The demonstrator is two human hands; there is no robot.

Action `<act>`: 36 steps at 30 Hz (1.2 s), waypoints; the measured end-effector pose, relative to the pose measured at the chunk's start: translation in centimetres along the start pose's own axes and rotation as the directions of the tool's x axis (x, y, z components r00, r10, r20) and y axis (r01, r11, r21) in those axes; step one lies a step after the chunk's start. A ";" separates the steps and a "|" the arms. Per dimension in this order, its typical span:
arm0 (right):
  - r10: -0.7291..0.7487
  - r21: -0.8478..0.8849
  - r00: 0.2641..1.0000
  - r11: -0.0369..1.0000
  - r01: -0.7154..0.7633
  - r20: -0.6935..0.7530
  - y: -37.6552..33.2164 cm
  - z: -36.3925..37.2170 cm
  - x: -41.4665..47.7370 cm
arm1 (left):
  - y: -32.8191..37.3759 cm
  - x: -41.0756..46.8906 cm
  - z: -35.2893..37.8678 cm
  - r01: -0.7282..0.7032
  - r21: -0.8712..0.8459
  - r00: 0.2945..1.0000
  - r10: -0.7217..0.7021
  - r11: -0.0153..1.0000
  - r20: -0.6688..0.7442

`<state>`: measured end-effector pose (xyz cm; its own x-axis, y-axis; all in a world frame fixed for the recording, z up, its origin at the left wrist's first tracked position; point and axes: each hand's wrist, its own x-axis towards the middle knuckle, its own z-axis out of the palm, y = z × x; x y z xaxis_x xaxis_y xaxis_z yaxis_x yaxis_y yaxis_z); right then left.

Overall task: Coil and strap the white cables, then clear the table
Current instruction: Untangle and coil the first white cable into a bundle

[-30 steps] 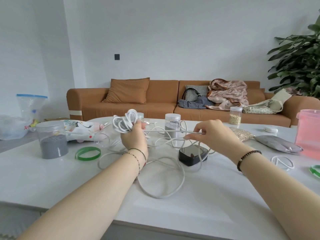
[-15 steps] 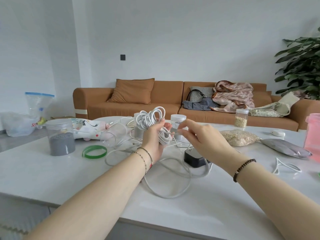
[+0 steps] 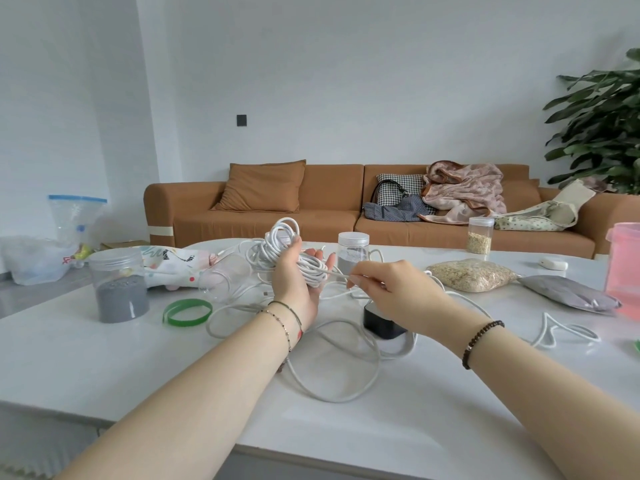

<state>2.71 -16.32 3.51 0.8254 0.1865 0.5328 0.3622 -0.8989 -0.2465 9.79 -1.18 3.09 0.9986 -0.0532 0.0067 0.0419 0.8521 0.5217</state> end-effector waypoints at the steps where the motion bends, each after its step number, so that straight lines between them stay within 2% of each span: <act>1: 0.013 -0.019 1.000 1.000 -0.013 0.007 0.1 0.0 0.0 | 0.0 -0.2 0.0 0.029 0.003 0.999 -0.029 1.000 0.025; 5: 0.068 -0.062 0.997 0.996 -0.065 0.048 0.9 -0.7 0.1 | -0.1 -1.0 0.1 0.150 0.104 0.977 -0.163 0.983 0.134; 9: 0.088 -0.096 0.991 0.992 -0.078 0.104 1.4 -1.0 0.2 | -0.6 -1.4 0.4 0.183 0.215 0.961 -0.221 0.959 0.167; 15: 0.120 -0.163 0.991 0.978 -0.129 -0.064 1.4 -0.7 0.4 | -0.5 -1.4 0.2 0.192 0.279 0.951 -0.249 0.941 0.185; 19: 0.134 -0.198 0.989 0.970 -0.142 -0.054 1.5 -0.7 0.5 | -1.0 -1.7 0.1 0.156 0.388 0.942 -0.255 0.908 0.217; 25: 0.081 -0.154 0.997 0.985 -0.079 0.002 1.6 -1.1 0.3 | -1.1 -1.7 0.0 0.107 0.441 0.949 -0.224 0.891 0.222; 31: -0.009 -0.213 1.000 0.977 0.012 0.017 1.5 -0.5 0.4 | -1.2 -0.8 -0.1 0.047 0.429 0.968 -0.147 0.902 0.205; 33: -0.061 -0.254 0.998 0.965 0.062 0.012 1.3 -0.5 0.4 | -1.1 -0.8 0.0 0.054 0.434 0.966 -0.158 0.899 0.206; 36: -0.116 -0.460 0.993 0.880 0.117 0.030 0.6 0.0 0.3 | -1.3 -1.1 -0.1 0.062 0.527 0.945 -0.220 0.848 0.242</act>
<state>3.19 -16.79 3.52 0.7903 0.3016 0.5333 0.2162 -0.9517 0.2178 8.65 -2.20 2.34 0.9264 -0.3636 0.0979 0.0803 0.4448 0.8920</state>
